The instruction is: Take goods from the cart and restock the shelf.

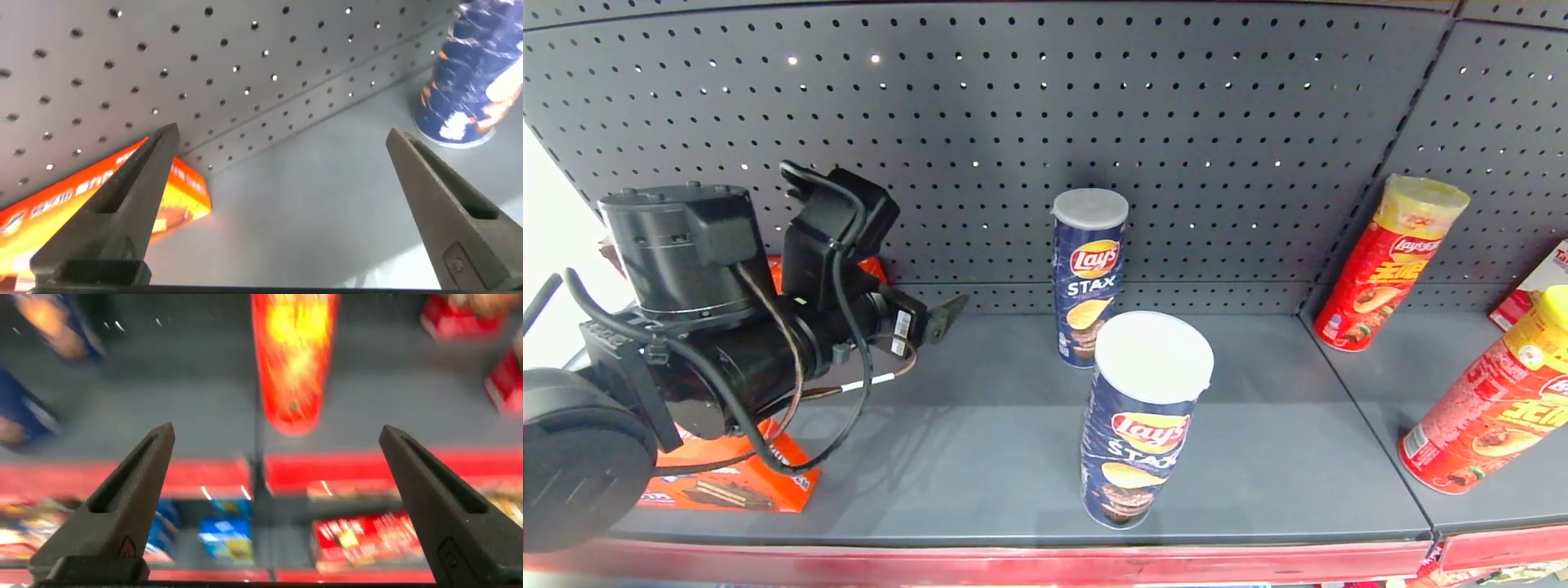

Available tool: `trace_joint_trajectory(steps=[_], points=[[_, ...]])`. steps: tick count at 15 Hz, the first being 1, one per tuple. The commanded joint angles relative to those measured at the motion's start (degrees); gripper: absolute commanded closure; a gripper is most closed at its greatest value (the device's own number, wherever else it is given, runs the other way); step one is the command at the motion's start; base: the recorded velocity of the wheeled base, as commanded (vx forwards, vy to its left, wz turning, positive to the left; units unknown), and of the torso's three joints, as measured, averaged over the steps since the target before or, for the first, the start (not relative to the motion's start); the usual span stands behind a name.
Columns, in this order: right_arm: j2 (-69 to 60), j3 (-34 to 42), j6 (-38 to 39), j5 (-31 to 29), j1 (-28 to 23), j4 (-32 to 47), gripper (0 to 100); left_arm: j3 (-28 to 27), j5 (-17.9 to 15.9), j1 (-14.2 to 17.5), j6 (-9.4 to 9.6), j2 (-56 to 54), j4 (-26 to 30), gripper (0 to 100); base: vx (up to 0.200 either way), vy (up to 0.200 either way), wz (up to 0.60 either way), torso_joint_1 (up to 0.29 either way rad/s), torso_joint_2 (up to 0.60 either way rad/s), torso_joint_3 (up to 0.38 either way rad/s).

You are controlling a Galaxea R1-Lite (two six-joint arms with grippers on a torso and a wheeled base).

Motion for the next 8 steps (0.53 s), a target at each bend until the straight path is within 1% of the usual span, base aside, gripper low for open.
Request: trace_joint_trajectory(steps=[1,3,4,6,7,8], points=[[19.04,-17.33,-0.43,8.27,4.74,1.03,0,0.81,0.12,0.09,-0.03,-1.38,-0.02,0,0.000,0.000,0.00,0.000,0.00,0.000],[23.17,-16.89,-5.44,16.54,9.49,1.65,0,0.90,0.12,0.09,-0.03,-1.38,-0.11,0,0.000,0.000,0.00,0.000,0.00,0.000],[26.77,-16.27,-7.46,18.38,11.69,1.56,0,0.46,0.12,0.09,-0.03,-1.30,-0.02,0,0.000,0.000,0.00,0.000,0.00,0.000],[32.14,-15.66,-10.62,18.12,16.70,1.39,0,0.46,0.12,0.09,-0.03,-1.30,-0.11,0,0.000,0.000,0.00,0.000,0.00,0.000],[36.18,-15.75,-11.41,16.80,22.15,1.30,0,0.46,0.12,0.09,-0.03,-1.30,-0.02,0,0.000,0.000,0.00,0.000,0.00,0.000],[37.32,-15.84,-11.41,15.92,23.47,1.21,0,0.46,0.12,0.09,-0.03,-1.30,-0.02,0,0.000,0.000,0.00,0.000,0.00,0.000]])
